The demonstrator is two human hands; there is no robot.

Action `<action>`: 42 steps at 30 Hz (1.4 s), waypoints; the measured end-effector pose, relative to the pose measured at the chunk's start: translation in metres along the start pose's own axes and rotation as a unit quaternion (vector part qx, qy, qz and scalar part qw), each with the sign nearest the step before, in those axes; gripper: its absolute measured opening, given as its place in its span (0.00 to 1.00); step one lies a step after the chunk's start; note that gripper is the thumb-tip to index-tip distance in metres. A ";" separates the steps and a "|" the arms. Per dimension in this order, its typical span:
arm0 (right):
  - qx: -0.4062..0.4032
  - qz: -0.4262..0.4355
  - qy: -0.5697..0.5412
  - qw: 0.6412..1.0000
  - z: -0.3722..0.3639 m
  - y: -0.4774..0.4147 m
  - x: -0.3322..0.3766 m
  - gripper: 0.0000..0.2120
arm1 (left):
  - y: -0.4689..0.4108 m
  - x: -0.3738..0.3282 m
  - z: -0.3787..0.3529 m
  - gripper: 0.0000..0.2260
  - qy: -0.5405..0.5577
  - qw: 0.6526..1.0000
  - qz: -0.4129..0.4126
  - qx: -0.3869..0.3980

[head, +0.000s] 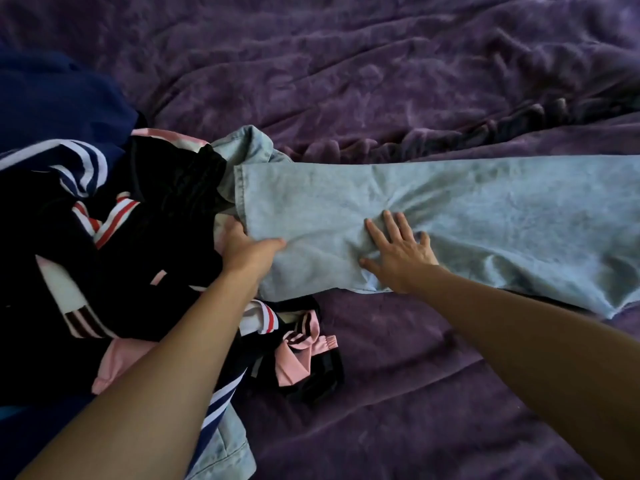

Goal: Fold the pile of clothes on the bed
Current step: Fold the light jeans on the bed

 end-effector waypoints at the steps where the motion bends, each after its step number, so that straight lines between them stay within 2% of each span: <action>1: 0.010 0.003 -0.007 1.000 0.003 0.000 0.000 0.38 | 0.002 -0.008 0.004 0.18 0.001 1.000 -0.025 0.004; 4: 0.011 0.026 -0.076 0.997 0.014 0.008 -0.007 0.36 | 0.020 -0.051 0.008 0.15 -0.002 0.991 -0.130 0.035; 7: -0.043 0.008 -0.198 0.979 0.021 0.030 -0.037 0.32 | 0.054 -0.102 -0.016 0.13 -0.054 0.970 -0.229 0.068; 9: -0.081 -0.031 -0.256 0.963 0.018 0.050 -0.072 0.30 | 0.078 -0.129 -0.052 0.11 -0.129 0.940 -0.303 0.088; 11: -0.103 -0.065 -0.305 0.945 0.011 0.071 -0.111 0.29 | 0.099 -0.145 -0.102 0.13 -0.220 0.906 -0.341 0.116; 14: -0.137 -0.089 -0.364 0.917 0.001 0.102 -0.167 0.27 | 0.109 -0.148 -0.188 0.14 -0.287 0.890 -0.314 0.161; 16: -0.152 -0.084 -0.390 0.904 -0.006 0.118 -0.197 0.27 | 0.110 -0.139 -0.242 0.18 -0.269 0.894 -0.273 0.230; 18: -0.162 -0.075 -0.400 0.899 -0.014 0.129 -0.223 0.26 | 0.108 -0.124 -0.286 0.26 -0.241 0.892 -0.213 0.318; 20: -0.167 -0.066 -0.402 0.898 -0.024 0.139 -0.252 0.25 | 0.107 -0.102 -0.321 0.27 -0.275 0.875 -0.181 0.356; 24: -0.174 -0.087 -0.410 0.891 -0.039 0.155 -0.312 0.21 | 0.102 -0.068 -0.354 0.23 -0.497 0.805 -0.233 0.226; 28: -0.259 -0.140 -0.391 0.872 -0.032 0.174 -0.390 0.17 | 0.108 -0.048 -0.394 0.26 -0.573 0.756 -0.213 0.233; 32: -0.364 -0.246 -0.337 0.832 -0.006 0.184 -0.493 0.23 | 0.114 -0.030 -0.422 0.28 -0.636 0.724 -0.181 0.194; 34: -0.335 -0.298 -0.354 0.821 0.001 0.180 -0.537 0.32 | 0.117 -0.014 -0.424 0.30 -0.649 0.716 -0.180 0.183; 37: -0.220 -0.328 -0.436 0.809 -0.005 0.163 -0.576 0.43 | 0.119 0.003 -0.422 0.32 -0.674 0.696 -0.187 0.163; 38: -0.203 -0.324 -0.473 0.794 -0.007 0.160 -0.581 0.41 | 0.119 0.005 -0.421 0.32 -0.679 0.691 -0.190 0.158; 41: -0.200 -0.283 -0.593 0.727 -0.004 0.161 -0.584 0.25 | 0.118 0.003 -0.419 0.32 -0.677 0.691 -0.191 0.165; 42: -0.195 -0.271 -0.624 0.707 0.001 0.165 -0.583 0.23 | 0.119 0.002 -0.418 0.32 -0.674 0.693 -0.188 0.172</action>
Point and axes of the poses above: each hand's wrist, its own y-axis away from the middle knuckle, its own z-axis out of the back of the hand, x = y × z, the point moved 3 cm from there along -y, towards the middle knuckle, and after that the axes turned 12 degrees about x, right-handed, at the moved point
